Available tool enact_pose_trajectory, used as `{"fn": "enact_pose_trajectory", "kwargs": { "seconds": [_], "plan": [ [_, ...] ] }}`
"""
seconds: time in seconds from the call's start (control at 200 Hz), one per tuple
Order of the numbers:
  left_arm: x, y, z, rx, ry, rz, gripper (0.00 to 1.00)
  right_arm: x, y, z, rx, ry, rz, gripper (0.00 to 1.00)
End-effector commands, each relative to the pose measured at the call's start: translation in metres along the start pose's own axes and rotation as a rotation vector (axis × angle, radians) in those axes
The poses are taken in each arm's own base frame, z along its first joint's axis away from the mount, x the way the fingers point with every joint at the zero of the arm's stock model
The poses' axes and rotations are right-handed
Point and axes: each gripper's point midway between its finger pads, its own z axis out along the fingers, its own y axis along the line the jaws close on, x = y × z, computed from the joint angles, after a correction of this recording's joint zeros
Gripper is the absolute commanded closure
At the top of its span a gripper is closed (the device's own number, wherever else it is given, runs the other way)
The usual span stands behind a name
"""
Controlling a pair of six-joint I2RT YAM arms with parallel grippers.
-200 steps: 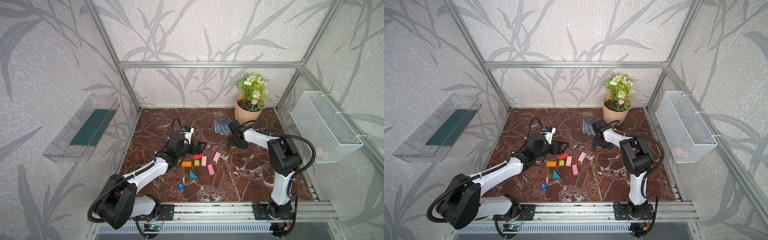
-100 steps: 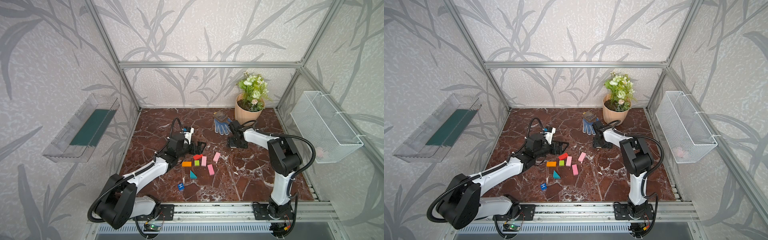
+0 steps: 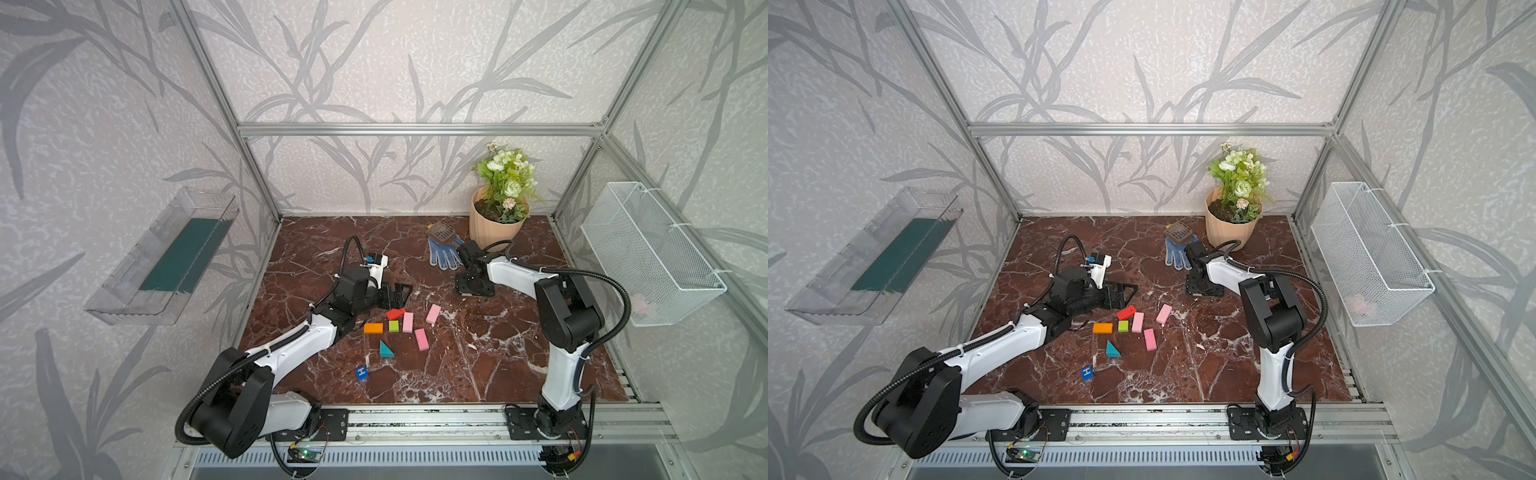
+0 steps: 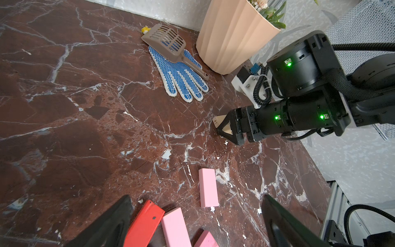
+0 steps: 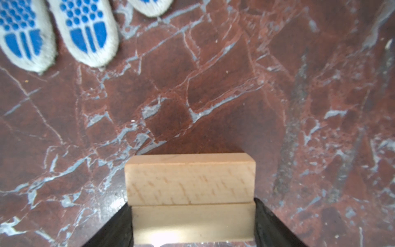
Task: Build the wood block tower
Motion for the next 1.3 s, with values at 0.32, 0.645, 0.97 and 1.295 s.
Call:
{"fn": "enact_pose_trajectory", "kwargs": {
  "seconds": [0.32, 0.645, 0.97, 1.295],
  "plan": [
    [-0.005, -0.006, 0.003, 0.017, -0.003, 0.016, 0.04, 0.007, 0.001, 0.007, -0.002, 0.043, -0.019, 0.2],
    [-0.005, -0.006, 0.003, 0.016, -0.003, 0.017, 0.04, 0.007, 0.003, 0.008, -0.006, 0.043, -0.022, 0.2],
    [-0.005, -0.005, 0.003, 0.016, -0.001, 0.016, 0.04, 0.007, 0.004, 0.008, -0.009, 0.045, -0.028, 0.2],
    [-0.005, -0.005, 0.004, 0.015, 0.002, 0.015, 0.04, 0.007, 0.007, 0.008, -0.012, 0.043, -0.038, 0.19]
  ]
}}
